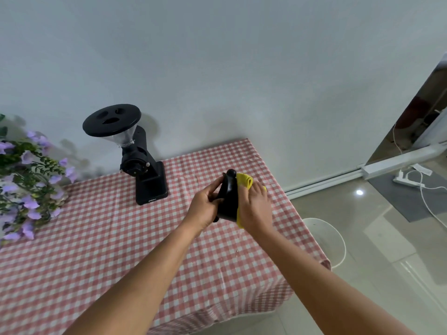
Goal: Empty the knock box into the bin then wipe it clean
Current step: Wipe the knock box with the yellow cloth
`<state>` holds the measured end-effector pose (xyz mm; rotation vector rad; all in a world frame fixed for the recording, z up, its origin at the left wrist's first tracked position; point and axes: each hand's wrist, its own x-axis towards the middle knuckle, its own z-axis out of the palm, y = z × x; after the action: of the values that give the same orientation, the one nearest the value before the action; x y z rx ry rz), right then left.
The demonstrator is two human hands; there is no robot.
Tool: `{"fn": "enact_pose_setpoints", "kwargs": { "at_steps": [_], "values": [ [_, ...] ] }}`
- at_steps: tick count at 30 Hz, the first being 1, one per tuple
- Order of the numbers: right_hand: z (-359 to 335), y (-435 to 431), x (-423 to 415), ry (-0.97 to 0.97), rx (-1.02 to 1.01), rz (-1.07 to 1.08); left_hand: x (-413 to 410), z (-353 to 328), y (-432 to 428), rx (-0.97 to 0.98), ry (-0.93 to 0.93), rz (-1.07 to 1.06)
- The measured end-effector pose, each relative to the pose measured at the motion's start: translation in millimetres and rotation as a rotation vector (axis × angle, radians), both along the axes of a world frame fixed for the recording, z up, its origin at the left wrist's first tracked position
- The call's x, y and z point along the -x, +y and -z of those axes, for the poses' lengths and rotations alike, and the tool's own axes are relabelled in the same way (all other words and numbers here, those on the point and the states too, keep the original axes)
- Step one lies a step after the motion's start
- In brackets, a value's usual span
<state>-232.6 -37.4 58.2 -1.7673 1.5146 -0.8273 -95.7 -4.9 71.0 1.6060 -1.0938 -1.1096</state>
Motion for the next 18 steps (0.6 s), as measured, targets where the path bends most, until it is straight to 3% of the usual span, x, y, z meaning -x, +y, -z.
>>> {"fn": "enact_pose_setpoints", "kwargs": {
  "at_steps": [3, 9, 14, 18],
  "values": [
    [7, 11, -2, 0.064, 0.147, -0.093, -3, -1, -1, -0.003, 0.011, 0.006],
    [-12, -19, 9, -0.084, -0.177, 0.009, 0, -7, 2, -0.003, -0.083, 0.081],
    [-4, 11, 2, 0.134, 0.16, -0.095, 0, -11, 4, -0.009, -0.036, 0.041],
    [-9, 7, 6, 0.133, 0.213, -0.086, 5, -12, 9, -0.014, -0.001, 0.056]
  ]
}}
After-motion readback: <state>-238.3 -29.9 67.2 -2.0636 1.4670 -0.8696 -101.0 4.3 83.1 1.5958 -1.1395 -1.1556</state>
